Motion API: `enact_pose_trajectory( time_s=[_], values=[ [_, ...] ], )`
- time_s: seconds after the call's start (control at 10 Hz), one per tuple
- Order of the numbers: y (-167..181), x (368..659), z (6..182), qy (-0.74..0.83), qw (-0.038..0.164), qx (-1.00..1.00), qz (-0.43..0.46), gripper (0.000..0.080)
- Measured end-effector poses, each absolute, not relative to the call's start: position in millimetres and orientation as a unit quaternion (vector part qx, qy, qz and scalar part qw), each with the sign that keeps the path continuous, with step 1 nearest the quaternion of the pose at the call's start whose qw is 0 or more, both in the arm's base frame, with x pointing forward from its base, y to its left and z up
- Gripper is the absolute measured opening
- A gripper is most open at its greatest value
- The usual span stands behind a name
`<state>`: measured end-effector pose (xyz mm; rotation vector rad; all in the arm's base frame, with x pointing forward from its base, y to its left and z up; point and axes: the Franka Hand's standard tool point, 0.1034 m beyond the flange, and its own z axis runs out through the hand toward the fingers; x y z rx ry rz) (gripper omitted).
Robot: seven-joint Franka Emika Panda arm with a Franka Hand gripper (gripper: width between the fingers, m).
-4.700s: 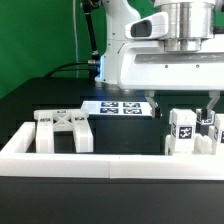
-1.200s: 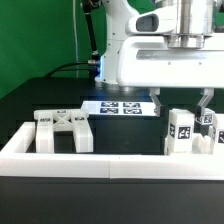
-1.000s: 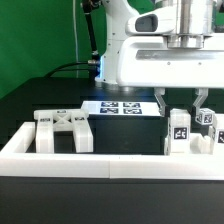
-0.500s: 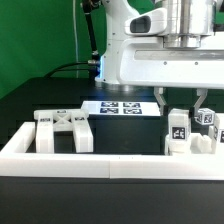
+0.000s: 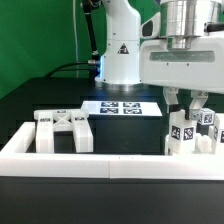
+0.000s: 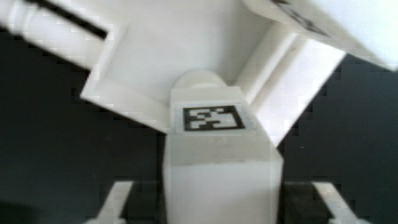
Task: Assemble chair
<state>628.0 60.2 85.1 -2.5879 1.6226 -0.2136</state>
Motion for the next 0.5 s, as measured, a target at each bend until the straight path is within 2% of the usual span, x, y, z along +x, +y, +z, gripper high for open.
enact_pose_trajectory(
  time_s=[0.2, 0.5],
  values=[
    [62.1, 629.0, 85.4, 0.625, 0.054, -0.776, -0.061, 0.0291],
    [61.7, 629.2, 85.6, 0.633, 0.055, -0.77, -0.061, 0.0292]
  ],
)
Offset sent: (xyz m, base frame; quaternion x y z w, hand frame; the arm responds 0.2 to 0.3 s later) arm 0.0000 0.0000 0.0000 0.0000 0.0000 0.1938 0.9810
